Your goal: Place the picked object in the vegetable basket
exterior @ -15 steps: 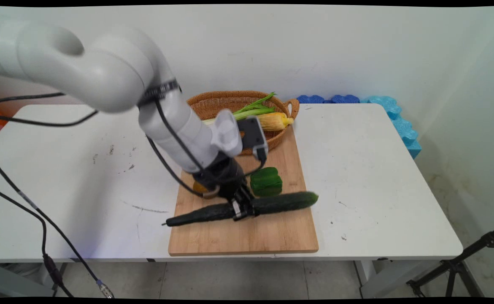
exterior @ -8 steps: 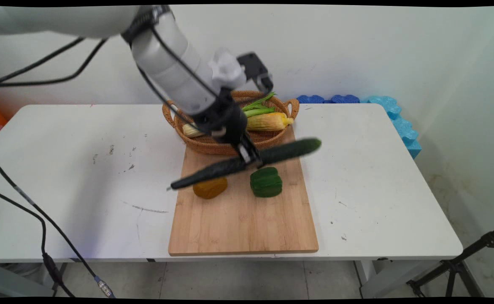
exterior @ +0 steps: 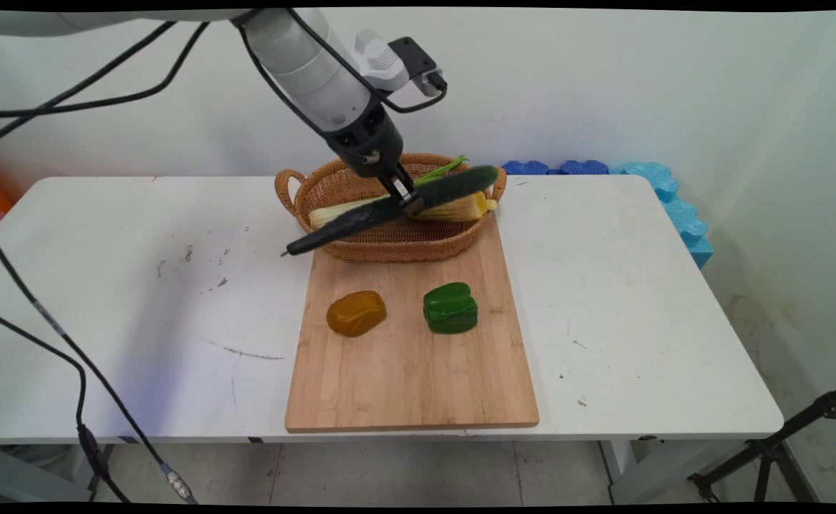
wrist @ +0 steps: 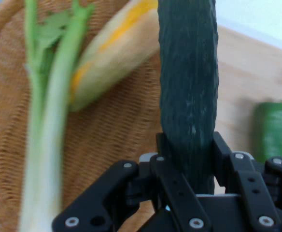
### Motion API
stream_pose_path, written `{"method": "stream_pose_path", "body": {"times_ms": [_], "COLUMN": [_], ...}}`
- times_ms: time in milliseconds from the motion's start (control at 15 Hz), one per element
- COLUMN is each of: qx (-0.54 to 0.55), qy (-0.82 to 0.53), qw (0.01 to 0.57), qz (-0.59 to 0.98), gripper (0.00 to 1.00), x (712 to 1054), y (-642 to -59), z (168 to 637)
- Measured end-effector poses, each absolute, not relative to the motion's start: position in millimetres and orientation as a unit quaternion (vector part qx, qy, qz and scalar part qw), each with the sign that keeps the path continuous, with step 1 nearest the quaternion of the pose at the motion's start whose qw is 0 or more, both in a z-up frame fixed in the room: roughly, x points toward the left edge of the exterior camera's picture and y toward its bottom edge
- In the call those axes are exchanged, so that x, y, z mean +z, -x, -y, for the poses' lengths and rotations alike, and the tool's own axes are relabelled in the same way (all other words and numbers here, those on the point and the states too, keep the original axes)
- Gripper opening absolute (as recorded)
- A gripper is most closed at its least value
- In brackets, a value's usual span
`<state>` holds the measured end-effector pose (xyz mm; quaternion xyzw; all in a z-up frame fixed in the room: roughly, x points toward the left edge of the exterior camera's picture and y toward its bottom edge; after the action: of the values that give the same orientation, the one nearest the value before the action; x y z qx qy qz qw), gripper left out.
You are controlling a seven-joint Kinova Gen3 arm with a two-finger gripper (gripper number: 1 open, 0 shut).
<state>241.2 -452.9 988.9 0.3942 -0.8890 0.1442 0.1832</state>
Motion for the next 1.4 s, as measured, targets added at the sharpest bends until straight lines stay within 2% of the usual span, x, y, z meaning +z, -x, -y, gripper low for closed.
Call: {"method": "stream_pose_path", "body": {"times_ms": [533, 1200, 1267, 1400], "qx": [0.177, 0.184, 0.184, 0.185], "qy": [-0.415, -0.406, -0.405, -0.403], "qw": [0.144, 0.133, 0.133, 0.139], "qz": [0.881, 0.885, 0.886, 0.885], "gripper": [0.0, 0.0, 1.0, 1.0], "x": [954, 923, 922, 920], "y": [-264, -269, -269, -268], "z": [509, 534, 535, 537]}}
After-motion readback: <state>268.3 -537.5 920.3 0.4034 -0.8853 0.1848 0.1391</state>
